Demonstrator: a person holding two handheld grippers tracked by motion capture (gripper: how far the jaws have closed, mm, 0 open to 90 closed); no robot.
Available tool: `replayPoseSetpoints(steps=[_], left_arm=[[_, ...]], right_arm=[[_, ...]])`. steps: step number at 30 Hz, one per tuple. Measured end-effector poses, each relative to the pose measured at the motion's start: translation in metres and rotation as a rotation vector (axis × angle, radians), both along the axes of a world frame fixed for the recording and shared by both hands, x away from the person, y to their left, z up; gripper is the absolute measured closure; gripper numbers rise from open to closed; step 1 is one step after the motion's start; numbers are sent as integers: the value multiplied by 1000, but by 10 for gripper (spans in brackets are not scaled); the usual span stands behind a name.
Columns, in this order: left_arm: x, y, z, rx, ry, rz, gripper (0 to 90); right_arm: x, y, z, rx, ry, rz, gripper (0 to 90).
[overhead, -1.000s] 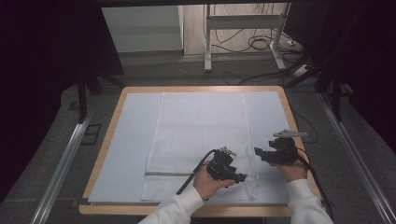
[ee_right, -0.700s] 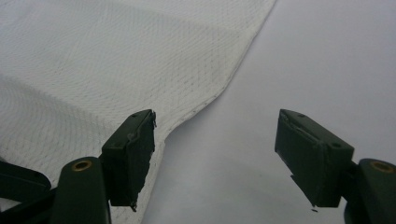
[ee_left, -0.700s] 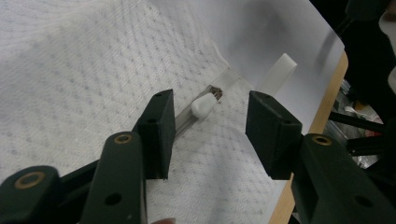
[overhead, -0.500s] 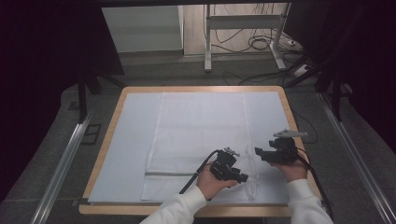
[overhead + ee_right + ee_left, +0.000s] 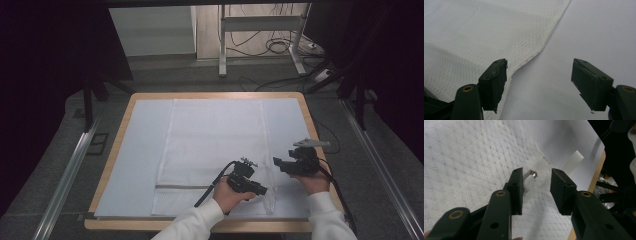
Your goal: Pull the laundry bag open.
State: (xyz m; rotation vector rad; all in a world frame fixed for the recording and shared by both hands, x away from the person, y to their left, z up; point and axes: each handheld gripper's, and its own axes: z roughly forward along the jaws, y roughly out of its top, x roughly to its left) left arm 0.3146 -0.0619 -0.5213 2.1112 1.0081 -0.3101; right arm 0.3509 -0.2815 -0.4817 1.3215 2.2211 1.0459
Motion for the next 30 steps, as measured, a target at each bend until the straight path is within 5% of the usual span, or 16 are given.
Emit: replayPoseSetpoints(steps=[16,30], left_arm=[[-2,-10,-3,43,-63,6,830],[-2,-3,-3,27,-76,-27,863]], right_arm=[[0,0,0,-4,1,-2,280],[0,0,0,-4,3,0,280]])
